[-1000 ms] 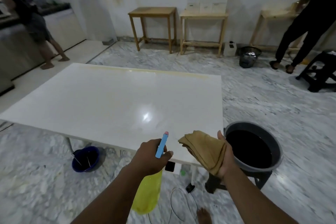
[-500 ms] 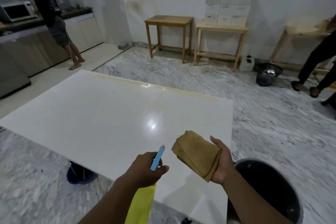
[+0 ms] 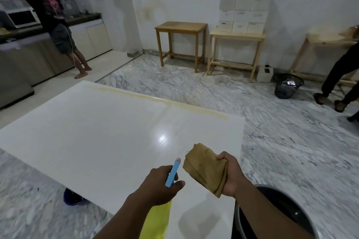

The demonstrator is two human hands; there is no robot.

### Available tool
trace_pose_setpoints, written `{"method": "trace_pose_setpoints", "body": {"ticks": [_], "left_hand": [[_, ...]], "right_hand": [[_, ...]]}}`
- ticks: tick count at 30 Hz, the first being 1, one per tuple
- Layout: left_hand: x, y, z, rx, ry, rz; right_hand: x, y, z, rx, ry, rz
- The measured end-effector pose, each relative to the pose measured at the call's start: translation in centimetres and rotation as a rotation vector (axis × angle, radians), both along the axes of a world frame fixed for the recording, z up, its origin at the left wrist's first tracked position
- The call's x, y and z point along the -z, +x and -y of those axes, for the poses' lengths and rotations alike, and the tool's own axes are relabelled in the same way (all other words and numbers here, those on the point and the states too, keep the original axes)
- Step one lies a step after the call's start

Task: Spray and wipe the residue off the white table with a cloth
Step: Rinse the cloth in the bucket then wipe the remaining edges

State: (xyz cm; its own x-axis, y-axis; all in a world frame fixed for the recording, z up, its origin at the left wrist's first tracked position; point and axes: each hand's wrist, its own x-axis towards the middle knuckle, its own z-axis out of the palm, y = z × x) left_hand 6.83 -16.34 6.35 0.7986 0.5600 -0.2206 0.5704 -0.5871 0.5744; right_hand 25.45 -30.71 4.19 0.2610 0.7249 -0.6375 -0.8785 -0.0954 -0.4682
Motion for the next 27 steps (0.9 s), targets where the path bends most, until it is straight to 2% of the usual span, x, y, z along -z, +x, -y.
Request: {"method": "trace_pose_setpoints", "body": {"ticks": [13, 21, 27], "left_hand": [[-0.6, -7.9, 4.1, -0.018, 0.015, 0.035], [2.0, -13.6, 7.9, -0.020, -0.027, 0.007], [1.9, -14.2, 9.5, 0.015, -0.025, 0.023]], "right_hand": [[-1.2, -8.3, 4.6, 0.017, 0.013, 0.033], [-0.3, -15.4, 9.7, 0.029, -0.132, 0.074], [0.1, -16.1, 14.1, 0.089, -0.249, 0.111]]}}
